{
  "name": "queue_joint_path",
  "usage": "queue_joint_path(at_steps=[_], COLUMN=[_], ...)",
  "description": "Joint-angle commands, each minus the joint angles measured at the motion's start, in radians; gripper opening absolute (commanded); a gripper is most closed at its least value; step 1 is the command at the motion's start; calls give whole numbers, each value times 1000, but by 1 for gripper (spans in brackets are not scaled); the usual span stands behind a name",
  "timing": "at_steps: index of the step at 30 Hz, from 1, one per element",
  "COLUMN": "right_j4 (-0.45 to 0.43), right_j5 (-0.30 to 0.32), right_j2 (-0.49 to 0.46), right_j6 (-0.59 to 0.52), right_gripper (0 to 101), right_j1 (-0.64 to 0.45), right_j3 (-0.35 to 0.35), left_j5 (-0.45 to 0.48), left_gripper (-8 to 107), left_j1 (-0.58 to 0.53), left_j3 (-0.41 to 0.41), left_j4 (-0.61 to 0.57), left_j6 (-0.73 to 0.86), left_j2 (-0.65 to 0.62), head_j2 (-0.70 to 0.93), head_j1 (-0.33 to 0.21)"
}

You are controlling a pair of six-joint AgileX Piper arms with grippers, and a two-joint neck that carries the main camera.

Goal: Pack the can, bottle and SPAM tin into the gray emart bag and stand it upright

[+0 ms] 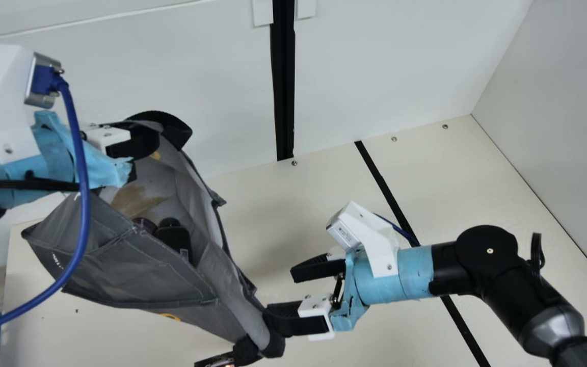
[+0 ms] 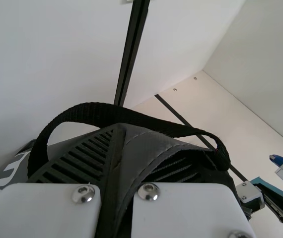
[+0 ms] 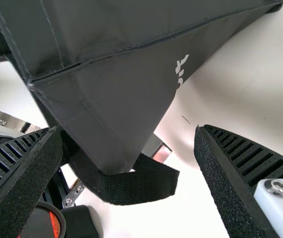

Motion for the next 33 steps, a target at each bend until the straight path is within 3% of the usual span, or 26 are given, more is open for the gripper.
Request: queue_joint_path(at_steps=[1, 16, 33], right_j4=[4, 12, 27], right_j5=[-4, -62, -43], right_j2=[5, 55, 16], right_j6=[1, -7, 45], right_gripper=[95, 95, 95], right_j1=[7, 68, 98], right_j3=[3, 6, -48], left_j5=[1, 7, -2], left_gripper=[-8, -8, -8], left_j1=[-3, -7, -8], left_j3=[-2, -18, -2], left_j4=[0, 10, 0], left_j6=[-1, -12, -5], left_j2=[2, 7, 14], head_j2=[-1, -1, -1], head_j1=[-23, -23, -23])
